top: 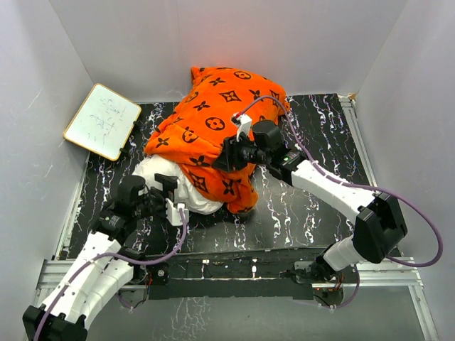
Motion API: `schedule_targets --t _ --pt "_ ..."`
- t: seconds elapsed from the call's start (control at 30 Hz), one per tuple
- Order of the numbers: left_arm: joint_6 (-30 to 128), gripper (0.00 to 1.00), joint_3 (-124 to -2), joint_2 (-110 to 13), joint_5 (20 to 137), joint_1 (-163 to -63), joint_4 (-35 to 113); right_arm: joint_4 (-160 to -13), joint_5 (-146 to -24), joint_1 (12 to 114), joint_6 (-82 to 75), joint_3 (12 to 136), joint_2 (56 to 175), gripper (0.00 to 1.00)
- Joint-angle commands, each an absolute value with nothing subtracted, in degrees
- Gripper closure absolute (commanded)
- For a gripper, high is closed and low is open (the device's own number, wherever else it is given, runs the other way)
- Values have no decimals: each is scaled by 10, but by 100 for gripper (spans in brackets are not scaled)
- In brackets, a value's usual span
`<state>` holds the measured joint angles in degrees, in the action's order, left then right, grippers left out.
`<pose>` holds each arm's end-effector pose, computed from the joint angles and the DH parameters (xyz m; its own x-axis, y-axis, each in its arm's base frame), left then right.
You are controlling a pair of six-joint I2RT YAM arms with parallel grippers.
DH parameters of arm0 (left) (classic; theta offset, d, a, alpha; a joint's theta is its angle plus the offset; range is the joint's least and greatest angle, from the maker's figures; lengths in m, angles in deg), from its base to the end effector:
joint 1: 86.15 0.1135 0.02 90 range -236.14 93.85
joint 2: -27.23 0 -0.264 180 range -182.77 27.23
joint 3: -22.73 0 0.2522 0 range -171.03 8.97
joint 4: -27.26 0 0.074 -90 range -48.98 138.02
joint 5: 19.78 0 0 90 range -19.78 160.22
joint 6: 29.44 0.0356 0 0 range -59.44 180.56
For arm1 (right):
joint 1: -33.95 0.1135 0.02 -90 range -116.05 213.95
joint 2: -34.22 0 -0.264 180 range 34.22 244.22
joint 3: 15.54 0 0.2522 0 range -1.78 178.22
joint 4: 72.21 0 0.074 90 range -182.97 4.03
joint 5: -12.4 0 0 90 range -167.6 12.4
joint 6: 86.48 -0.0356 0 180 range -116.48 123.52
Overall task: Remove the pillowcase from the pillow
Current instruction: Remove the pillow from the pillowcase.
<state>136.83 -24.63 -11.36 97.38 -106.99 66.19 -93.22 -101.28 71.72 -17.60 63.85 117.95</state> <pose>0.1384 -0.0701 0.2635 0.5544 0.7138 -0.4280 0.6188 -0.0096 0.7855 0.2592 0.2189 0.3112 -0.6212 -0.0639 -0.7810 -0.6689 0.5624 0.4860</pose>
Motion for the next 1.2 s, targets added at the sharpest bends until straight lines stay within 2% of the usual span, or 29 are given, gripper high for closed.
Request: schedule_targets --t 0.0,0.2,0.33,0.4,0.47,0.5,0.53,0.6,0.67,0.87,1.1,1.17 --pt "1451 3 -179 -102 1012 -1073 602 -870 -981 713 -171 693 1187 52" --pt "1488 3 -98 -153 987 -1081 444 -868 -989 719 -175 711 1200 54" --pt "1532 3 -82 -195 969 -1097 432 -864 -994 720 -177 715 1205 54" --pt "1563 8 -59 -214 951 -1104 392 -862 -998 722 -179 715 1205 55" --pt "1554 23 -51 -242 928 -1110 332 -861 -1001 723 -180 714 1204 56" --pt "1535 34 -59 -253 913 -1115 312 -861 -1000 723 -179 713 1203 56" --pt "1511 47 -72 -261 900 -1119 299 -860 -999 723 -178 713 1201 56" --pt "1463 81 -106 -265 884 -1121 283 -863 -996 723 -171 715 1197 56" --pt "1422 100 -141 -263 862 -1121 268 -869 -991 722 -164 721 1195 56" --pt "1267 100 -342 -253 829 -1121 337 -899 -978 709 -141 768 1181 41" --pt "1151 100 -719 -354 794 -1121 409 -904 -881 697 -82 839 1119 18" --pt "1144 100 -804 -382 800 -1121 431 -900 -844 697 -62 860 1102 14"
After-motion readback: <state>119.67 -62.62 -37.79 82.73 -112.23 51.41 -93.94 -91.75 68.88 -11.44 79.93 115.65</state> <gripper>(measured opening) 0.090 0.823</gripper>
